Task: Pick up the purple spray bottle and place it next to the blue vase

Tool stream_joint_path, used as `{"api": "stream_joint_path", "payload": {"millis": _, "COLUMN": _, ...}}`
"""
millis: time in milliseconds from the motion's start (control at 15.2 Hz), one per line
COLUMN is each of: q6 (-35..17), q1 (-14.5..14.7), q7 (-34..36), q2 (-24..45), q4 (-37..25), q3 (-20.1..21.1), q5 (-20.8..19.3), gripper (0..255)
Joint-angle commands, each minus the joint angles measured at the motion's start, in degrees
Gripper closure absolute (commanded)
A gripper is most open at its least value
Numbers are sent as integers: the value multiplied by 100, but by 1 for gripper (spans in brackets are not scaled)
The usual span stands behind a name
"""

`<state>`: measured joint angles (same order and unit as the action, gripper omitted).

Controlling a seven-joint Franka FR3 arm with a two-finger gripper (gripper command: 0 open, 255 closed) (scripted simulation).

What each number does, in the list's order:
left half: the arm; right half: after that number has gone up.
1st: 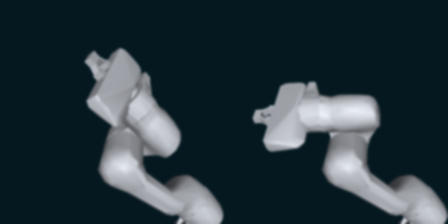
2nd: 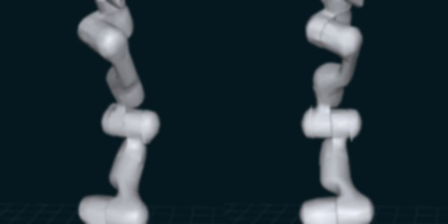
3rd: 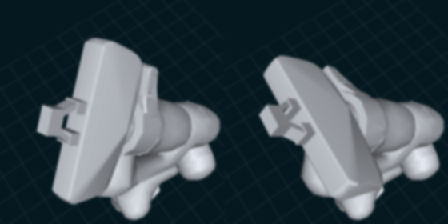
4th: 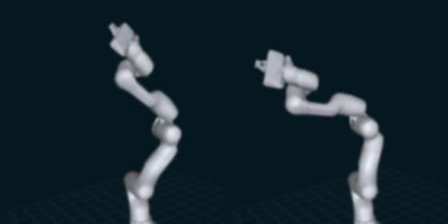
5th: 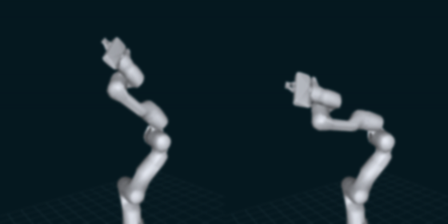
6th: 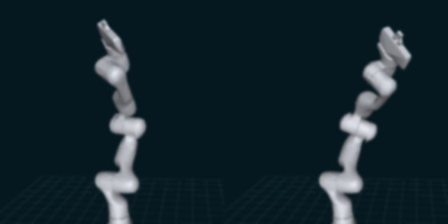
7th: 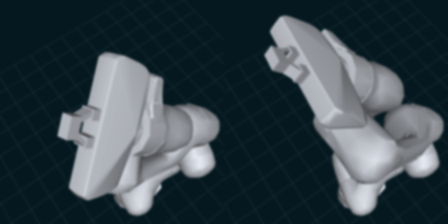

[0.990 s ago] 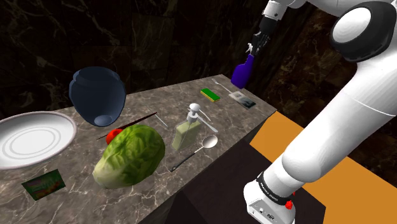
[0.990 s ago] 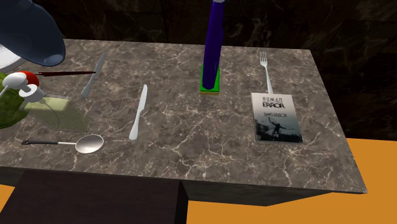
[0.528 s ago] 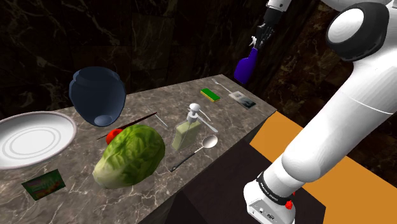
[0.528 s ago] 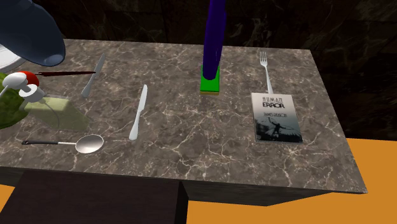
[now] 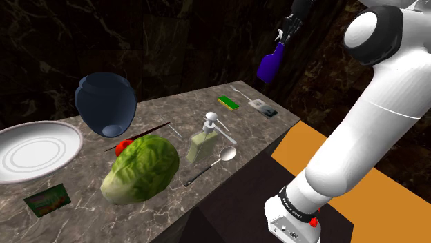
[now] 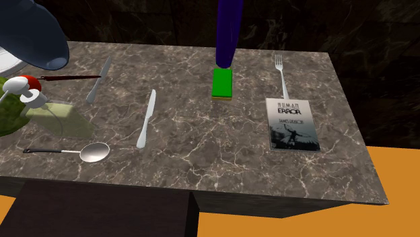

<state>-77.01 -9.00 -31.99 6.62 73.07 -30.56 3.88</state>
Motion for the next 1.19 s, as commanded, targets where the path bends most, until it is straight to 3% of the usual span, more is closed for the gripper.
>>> {"api": "stream_joint_path", "payload": {"millis": 0, "q6": 222, "q1": -59, "q7": -47, "q2": 142, "q4": -343, "q3": -26, "q5": 78, "gripper": 255}}
{"api": "stream_joint_path", "payload": {"millis": 528, "q6": 1185, "q1": -437, "q7": -213, "q2": 828, "q4": -1908, "q3": -116, "q5": 497, "gripper": 255}}
{"api": "stream_joint_path", "payload": {"millis": 792, "q6": 877, "q1": 272, "q7": 477, "q2": 107, "q4": -983, "q3": 120, "q5": 75, "gripper": 255}}
{"api": "stream_joint_path", "payload": {"millis": 1122, "q6": 681, "q1": 871, "q7": 1346, "q2": -494, "q4": -274, "q3": 517, "q5": -223, "gripper": 255}}
